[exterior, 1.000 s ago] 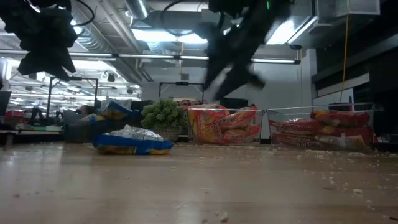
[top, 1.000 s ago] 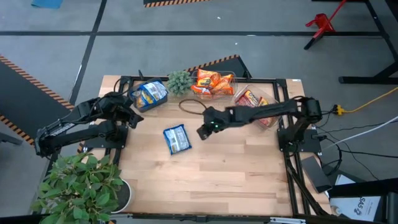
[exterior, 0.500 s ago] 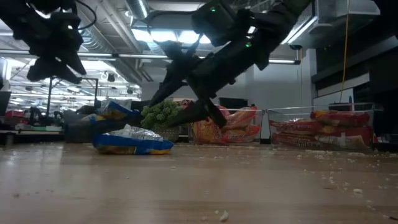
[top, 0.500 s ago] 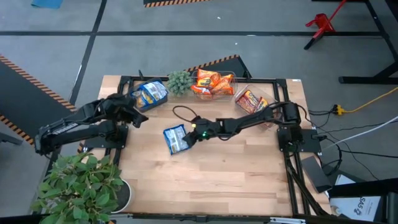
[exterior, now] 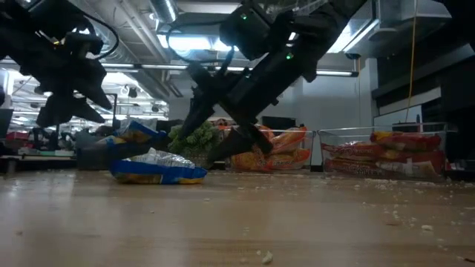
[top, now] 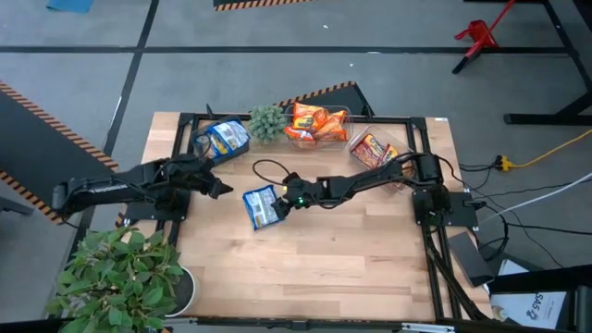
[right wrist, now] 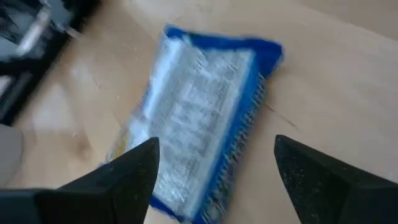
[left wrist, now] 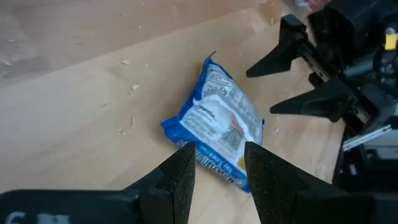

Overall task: Sort Maruchan noodles
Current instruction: Put the blue noodle pack into the black bin

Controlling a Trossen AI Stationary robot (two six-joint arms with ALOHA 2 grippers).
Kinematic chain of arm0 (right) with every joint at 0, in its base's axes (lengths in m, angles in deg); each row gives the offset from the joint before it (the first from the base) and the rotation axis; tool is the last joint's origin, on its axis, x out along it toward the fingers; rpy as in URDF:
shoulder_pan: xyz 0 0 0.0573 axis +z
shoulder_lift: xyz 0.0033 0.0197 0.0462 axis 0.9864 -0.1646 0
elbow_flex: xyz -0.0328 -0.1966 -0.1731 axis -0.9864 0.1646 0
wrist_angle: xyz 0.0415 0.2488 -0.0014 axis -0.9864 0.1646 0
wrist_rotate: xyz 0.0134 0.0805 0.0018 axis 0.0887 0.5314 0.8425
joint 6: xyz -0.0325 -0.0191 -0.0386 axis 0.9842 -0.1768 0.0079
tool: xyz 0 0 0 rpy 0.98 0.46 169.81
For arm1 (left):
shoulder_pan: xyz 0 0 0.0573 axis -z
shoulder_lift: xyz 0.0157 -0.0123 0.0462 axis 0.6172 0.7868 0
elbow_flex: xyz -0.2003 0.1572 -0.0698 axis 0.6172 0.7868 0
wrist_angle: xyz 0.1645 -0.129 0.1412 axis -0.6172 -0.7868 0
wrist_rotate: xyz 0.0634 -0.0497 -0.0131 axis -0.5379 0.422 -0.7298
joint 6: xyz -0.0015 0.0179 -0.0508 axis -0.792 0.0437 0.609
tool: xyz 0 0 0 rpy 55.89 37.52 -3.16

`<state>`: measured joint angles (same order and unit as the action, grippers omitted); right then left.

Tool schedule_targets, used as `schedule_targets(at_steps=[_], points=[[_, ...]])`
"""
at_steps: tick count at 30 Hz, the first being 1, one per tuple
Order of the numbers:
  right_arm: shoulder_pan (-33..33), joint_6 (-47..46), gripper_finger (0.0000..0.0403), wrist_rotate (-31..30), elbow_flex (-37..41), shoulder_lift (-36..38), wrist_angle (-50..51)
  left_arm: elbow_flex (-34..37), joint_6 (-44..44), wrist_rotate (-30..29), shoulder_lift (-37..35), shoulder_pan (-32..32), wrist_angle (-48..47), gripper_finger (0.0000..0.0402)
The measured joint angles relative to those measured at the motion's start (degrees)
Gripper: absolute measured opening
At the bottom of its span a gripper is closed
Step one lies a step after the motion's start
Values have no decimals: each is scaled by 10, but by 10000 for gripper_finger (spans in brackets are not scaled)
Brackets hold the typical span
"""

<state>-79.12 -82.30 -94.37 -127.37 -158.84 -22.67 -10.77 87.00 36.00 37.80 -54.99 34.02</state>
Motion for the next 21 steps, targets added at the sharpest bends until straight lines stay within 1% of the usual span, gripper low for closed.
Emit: schedule_targets(at_steps=[2, 4, 9, 14, 16, 21], points=[[0, -1, 303, -9, -2, -10, -19, 17, 21, -14, 0, 18, 28, 133], [-3, -5, 303, -8, 0, -13, -15, 36, 44, -23, 1, 36, 60, 133], [-7, -28, 303, 3, -1, -37, -69, 73, 91, -49, 17, 81, 122, 133], [-7, -45, 303, 11, -1, -53, -80, 90, 130, -109, 38, 119, 154, 133], [-7, -46, 303, 18, -1, -54, -84, 95, 138, -124, 49, 129, 170, 133], [-7, -62, 303, 23, -2, -66, -107, 113, 164, -132, 88, 150, 219, 133]])
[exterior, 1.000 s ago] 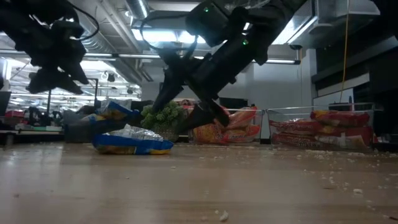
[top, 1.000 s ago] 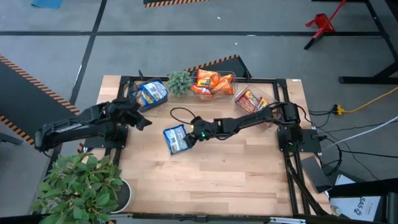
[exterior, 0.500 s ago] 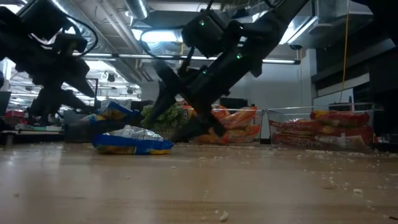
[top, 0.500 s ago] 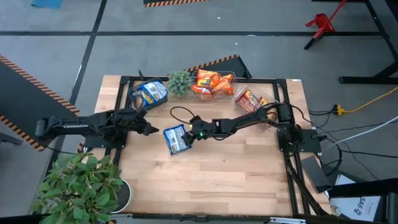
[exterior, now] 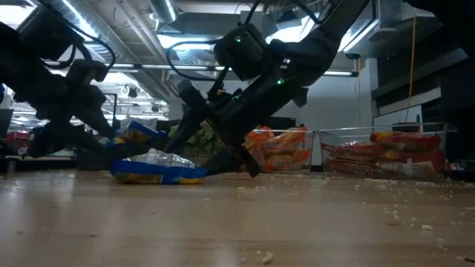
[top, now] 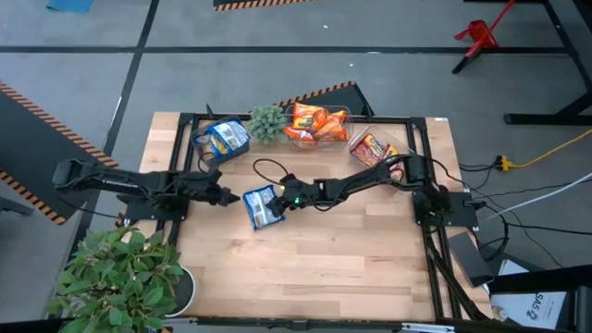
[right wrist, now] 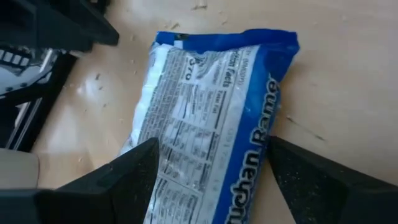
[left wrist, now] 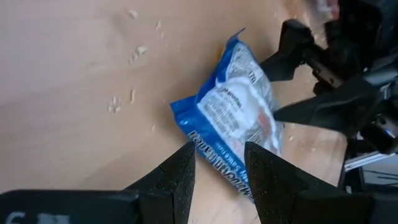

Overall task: Sort Maruchan noodles
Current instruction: Put the blue noodle pack into the black bin

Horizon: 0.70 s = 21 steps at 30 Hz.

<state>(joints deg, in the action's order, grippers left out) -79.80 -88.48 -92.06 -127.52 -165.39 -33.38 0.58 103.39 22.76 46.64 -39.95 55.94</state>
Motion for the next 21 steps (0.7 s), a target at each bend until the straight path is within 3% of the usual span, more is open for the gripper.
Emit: schedule_targets(at_steps=[21], points=[[0, -1, 303, -10, -8, -5, -15, 3, 23, -17, 227, 37, 180, 133]])
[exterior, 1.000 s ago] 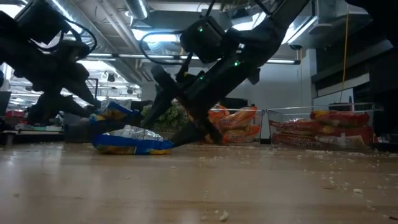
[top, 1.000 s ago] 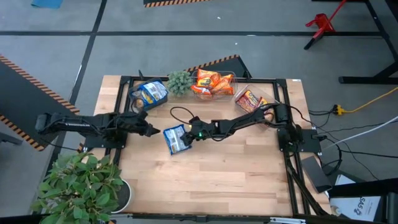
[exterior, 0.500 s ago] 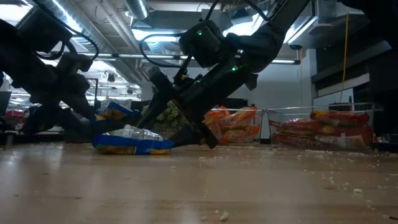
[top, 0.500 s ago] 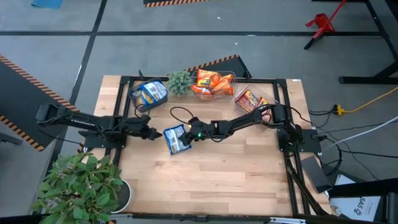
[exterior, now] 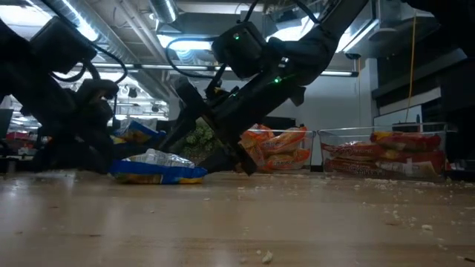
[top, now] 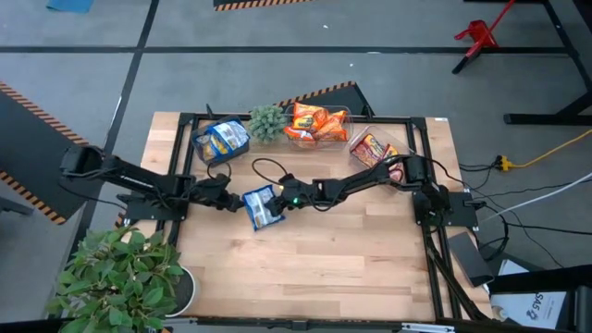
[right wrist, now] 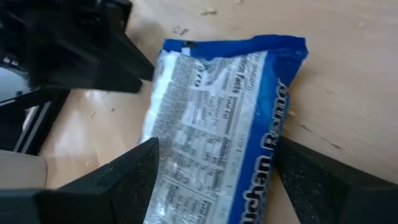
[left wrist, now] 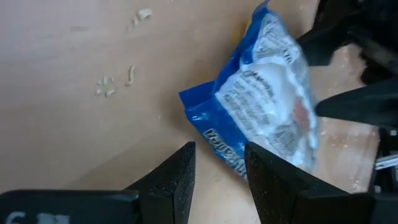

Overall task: Sort Maruchan noodles
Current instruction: Put the blue noodle pack into the black bin

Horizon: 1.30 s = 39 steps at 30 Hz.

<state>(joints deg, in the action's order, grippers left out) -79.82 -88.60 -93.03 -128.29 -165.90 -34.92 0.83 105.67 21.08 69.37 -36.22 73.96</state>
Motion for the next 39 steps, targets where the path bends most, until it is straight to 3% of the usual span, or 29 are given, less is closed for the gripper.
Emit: schedule_targets(at_steps=[11, 20, 25, 33, 39], points=[[0, -1, 303, 8, -16, -21, -8, -3, 4, -10, 92, 5, 90, 133], [-3, 14, 296, 26, -88, -57, 19, -31, -9, -5, 137, 5, 88, 133], [-6, 35, 242, 34, -118, -57, 87, -37, -13, -4, 150, 5, 90, 133], [-7, 47, 122, 56, -121, -55, 94, -37, -14, -14, 151, 5, 106, 133], [-7, 48, 51, 75, -120, -55, 95, -35, -14, 28, 141, 4, 110, 133]])
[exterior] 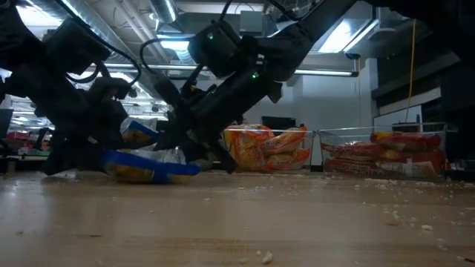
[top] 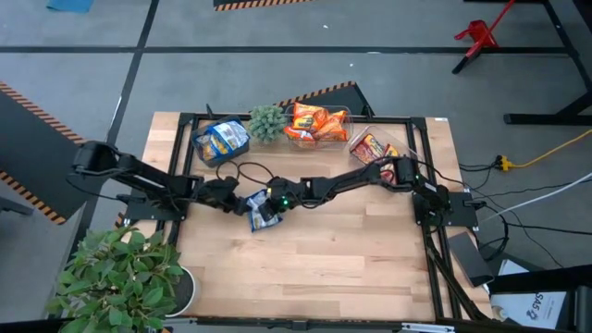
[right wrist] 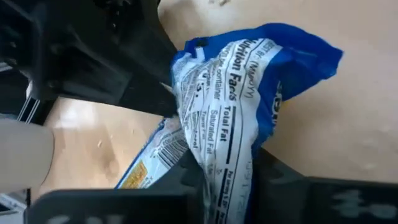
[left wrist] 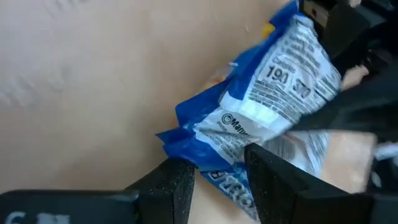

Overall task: Sort Maruchan noodles
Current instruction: Put the blue noodle pack into the black bin

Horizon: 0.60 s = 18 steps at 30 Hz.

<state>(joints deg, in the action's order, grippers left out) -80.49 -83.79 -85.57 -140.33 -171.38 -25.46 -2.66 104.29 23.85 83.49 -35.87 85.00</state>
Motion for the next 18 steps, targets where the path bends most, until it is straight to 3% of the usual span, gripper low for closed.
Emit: schedule_targets(at_steps=[7, 18], points=[[0, 0, 19, 17, 0, 0, 0, 1, 1, 79, -44, -3, -17, 133], [-26, -1, 16, 51, 0, 0, -1, -2, 16, 122, -145, -2, -22, 133]])
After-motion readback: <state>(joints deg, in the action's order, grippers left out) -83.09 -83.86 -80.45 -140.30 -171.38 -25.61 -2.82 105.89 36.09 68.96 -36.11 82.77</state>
